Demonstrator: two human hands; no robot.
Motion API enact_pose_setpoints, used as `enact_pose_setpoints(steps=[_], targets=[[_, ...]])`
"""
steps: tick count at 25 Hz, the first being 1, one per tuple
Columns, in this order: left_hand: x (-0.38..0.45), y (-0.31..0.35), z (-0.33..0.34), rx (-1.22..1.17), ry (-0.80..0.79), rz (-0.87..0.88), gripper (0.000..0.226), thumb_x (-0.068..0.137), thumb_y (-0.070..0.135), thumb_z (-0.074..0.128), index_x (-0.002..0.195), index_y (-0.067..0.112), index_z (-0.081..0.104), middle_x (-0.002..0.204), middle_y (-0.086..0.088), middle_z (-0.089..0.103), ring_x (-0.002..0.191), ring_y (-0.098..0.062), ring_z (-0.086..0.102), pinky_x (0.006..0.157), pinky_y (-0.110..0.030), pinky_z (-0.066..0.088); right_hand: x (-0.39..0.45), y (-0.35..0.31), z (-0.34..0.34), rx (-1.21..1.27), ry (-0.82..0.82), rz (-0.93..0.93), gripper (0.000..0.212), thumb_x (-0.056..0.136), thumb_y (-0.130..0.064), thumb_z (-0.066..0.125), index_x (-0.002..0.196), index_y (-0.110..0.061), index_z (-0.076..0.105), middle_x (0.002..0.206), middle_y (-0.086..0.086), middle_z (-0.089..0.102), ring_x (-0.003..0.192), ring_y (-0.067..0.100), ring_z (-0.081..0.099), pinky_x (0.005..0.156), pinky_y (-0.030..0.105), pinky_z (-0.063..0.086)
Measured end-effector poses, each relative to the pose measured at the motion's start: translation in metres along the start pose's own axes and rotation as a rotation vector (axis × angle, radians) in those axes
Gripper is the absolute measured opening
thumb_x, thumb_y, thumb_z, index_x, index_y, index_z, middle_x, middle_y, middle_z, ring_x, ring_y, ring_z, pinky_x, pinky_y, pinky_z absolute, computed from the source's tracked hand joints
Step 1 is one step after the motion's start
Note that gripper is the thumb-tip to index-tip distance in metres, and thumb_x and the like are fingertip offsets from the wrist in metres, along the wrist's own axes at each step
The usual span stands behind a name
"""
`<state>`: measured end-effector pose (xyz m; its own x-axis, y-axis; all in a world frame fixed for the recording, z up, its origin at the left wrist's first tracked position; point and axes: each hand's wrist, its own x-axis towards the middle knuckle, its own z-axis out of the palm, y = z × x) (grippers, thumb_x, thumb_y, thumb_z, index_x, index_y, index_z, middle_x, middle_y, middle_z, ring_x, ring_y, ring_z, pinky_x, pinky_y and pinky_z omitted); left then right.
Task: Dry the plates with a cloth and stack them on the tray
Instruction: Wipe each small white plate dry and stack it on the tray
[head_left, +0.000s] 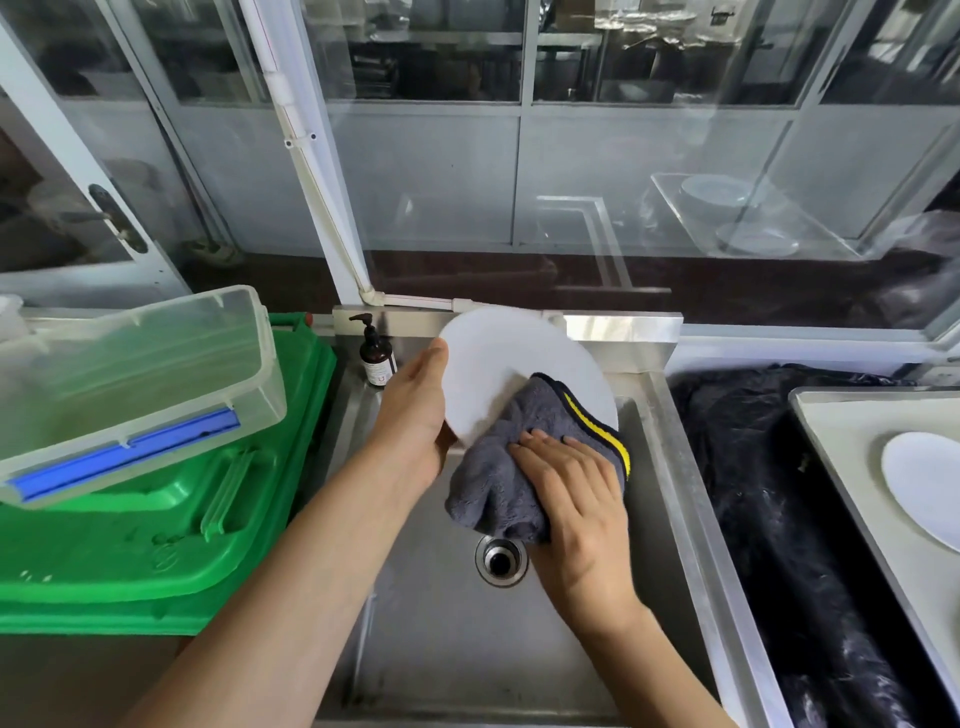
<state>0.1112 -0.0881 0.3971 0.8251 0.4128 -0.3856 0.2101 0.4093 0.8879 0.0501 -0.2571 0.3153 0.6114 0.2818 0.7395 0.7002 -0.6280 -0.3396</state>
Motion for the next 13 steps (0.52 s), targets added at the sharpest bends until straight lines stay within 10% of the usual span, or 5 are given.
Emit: enact_pose_setpoints(steps=[5,10,13], targets=[[-0.002,-0.001,-0.016,0.028,-0.103,-0.173,0.032,0.098,0.043,0.059,0.108,0.015,0.068,0.088,-0.013,0.078,0.072,-0.027,0.076,0.055,-0.035,0.059,0.019,-0.001,-0.016,0.302,0.029,0.407,0.032,0.082,-0.014,0.067,0.111,-0.027,0.064,0.099,-0.015,0.068,0.084,0.002,0.064,0.075,0.014,0.046],[0.01,-0.016,-0.031,0.427,0.019,0.177,0.017,0.103,0.031,0.051,0.093,0.03,0.065,0.105,-0.006,0.07,0.1,-0.026,0.066,0.096,-0.048,0.054,0.032,0.016,-0.033,0.789,0.212,0.869,0.022,0.081,-0.035,0.078,0.085,-0.015,0.071,0.076,0.001,0.076,0.065,0.01,0.068,0.059,0.023,0.052],[0.011,-0.021,-0.033,0.376,-0.041,0.081,0.02,0.104,0.039,0.048,0.097,0.031,0.065,0.112,-0.006,0.071,0.107,-0.027,0.066,0.103,-0.047,0.049,0.035,0.018,-0.033,0.895,0.205,0.996,0.026,0.084,-0.037,0.076,0.091,-0.012,0.076,0.078,0.005,0.077,0.063,0.016,0.068,0.06,0.03,0.053]])
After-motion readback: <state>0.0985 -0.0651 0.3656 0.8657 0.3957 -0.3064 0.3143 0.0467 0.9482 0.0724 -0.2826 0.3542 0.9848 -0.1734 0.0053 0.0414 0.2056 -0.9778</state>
